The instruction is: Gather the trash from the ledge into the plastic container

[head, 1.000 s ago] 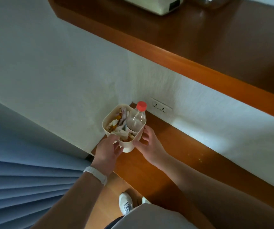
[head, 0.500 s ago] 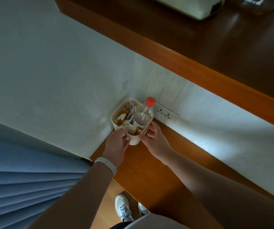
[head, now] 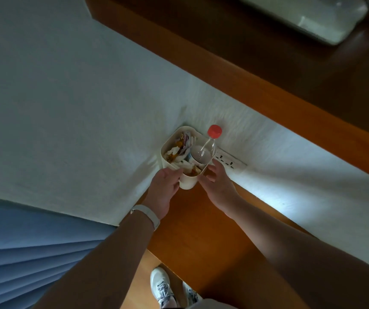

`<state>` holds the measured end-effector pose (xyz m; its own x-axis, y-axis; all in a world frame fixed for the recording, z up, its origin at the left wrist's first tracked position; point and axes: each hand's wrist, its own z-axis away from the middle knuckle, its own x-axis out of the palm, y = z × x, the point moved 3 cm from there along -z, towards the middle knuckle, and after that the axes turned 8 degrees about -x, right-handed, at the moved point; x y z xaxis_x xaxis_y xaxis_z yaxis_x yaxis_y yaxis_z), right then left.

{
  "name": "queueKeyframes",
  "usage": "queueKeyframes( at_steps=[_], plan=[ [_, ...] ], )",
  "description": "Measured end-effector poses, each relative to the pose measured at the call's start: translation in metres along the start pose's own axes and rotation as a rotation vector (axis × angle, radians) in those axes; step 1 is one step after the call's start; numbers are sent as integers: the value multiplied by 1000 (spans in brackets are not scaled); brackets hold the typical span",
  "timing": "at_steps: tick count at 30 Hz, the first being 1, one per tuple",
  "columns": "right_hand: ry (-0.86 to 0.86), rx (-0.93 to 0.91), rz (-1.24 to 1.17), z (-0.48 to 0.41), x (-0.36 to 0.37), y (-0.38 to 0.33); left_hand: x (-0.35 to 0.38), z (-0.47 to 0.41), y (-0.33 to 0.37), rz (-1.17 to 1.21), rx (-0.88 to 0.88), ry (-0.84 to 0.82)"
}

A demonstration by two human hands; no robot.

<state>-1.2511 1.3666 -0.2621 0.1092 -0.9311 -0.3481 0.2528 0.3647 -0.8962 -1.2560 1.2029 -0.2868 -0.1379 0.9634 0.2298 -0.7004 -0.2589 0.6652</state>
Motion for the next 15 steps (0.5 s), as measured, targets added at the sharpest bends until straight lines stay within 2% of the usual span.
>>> queueKeyframes(
  at_steps=[10,15],
  plan=[
    [-33,-21,113,1,-11,-4,1,9,9,-85,-29,-9],
    [-34,-110,318,23,-22,-14,-10,37,7,-384,35,122]
  ],
)
